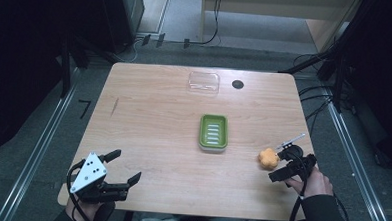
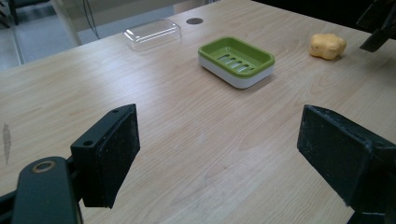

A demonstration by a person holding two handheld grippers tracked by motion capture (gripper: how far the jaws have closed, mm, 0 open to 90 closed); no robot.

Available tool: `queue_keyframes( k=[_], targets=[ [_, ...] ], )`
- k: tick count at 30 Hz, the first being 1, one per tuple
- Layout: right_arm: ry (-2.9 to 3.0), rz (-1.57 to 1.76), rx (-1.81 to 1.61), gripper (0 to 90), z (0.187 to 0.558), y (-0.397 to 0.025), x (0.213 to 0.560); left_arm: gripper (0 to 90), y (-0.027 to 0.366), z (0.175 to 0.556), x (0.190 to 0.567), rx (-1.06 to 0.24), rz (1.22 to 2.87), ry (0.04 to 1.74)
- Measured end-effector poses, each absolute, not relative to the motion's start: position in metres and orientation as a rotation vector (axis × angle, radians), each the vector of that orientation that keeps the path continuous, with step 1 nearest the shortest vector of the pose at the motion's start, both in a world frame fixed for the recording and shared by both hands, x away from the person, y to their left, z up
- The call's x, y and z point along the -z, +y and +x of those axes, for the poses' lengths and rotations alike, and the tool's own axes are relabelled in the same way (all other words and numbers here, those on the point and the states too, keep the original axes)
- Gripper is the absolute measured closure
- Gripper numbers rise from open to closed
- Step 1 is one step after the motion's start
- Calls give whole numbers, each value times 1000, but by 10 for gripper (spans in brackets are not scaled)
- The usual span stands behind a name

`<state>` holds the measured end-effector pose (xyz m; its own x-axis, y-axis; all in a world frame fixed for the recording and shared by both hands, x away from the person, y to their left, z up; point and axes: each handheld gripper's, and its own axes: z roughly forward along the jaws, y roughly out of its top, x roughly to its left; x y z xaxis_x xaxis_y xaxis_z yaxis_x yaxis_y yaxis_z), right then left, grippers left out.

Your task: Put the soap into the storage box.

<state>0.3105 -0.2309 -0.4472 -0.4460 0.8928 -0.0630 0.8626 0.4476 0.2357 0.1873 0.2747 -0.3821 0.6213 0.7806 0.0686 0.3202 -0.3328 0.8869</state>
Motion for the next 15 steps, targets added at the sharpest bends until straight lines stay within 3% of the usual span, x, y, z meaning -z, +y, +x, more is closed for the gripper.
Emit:
queue_keyframes(
  k=[15],
  targets=[
    [2529, 1519, -306, 0, 328, -219, 446, 136, 275, 186, 382, -624, 1919, 875]
  ],
)
